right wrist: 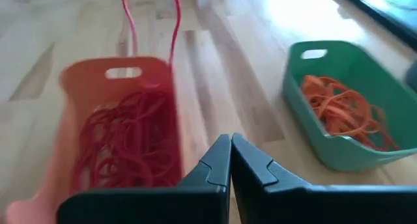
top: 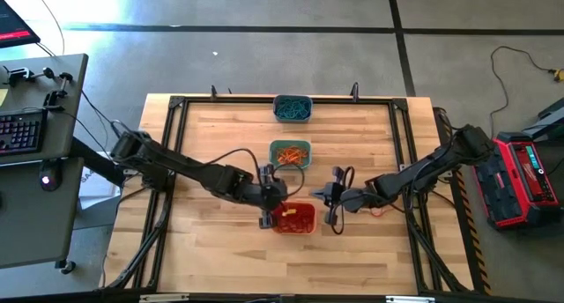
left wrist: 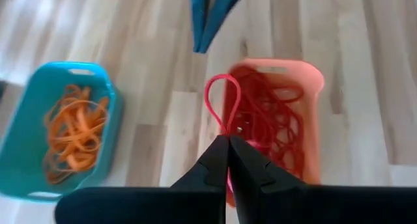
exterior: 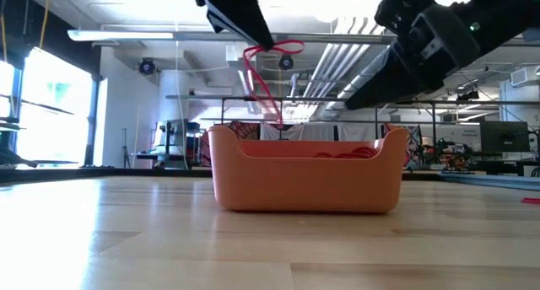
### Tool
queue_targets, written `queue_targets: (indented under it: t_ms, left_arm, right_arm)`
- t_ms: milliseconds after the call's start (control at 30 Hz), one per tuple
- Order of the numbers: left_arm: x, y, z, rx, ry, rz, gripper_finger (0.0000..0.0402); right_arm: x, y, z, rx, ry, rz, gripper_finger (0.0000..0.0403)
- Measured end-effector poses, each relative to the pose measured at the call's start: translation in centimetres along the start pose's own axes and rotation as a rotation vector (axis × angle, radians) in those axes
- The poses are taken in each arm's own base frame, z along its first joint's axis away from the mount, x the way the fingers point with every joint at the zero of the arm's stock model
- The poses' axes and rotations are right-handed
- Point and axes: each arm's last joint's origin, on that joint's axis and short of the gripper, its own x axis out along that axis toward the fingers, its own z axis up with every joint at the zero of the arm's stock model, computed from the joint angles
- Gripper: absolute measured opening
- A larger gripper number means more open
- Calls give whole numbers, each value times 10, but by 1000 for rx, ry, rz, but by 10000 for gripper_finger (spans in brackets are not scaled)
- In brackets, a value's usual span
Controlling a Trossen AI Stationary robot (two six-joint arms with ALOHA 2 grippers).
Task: Sort rubber bands into baskets
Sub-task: Put the red rubber band into the orange bin
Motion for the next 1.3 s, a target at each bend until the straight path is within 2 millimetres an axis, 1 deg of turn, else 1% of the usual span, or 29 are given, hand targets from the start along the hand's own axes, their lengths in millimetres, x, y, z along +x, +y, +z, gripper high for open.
queue_targets:
  t_ms: [200, 433, 567, 833, 1133, 1300]
  left_arm:
    - [13, -6, -1, 21, 26, -55, 0]
    - [26, -11, 1, 28, 11, -108, 0]
    - [41, -16, -2, 42, 23, -123, 0]
    - [64, -24, -6, 58, 39, -241, 0]
    - [76, -28, -8, 99, 41, -283, 0]
    - [81, -24, -10, 96, 58, -260, 0]
  right_arm:
    - [-5, 4, 4, -44, -4, 121, 0]
    - [-26, 5, 9, -84, 1, 147, 0]
    - [-36, 4, 10, -77, 15, 154, 0]
    - [-41, 7, 5, -74, 55, 154, 0]
    - [-42, 8, 2, -73, 78, 153, 0]
    - [-43, 8, -1, -91, 102, 157, 0]
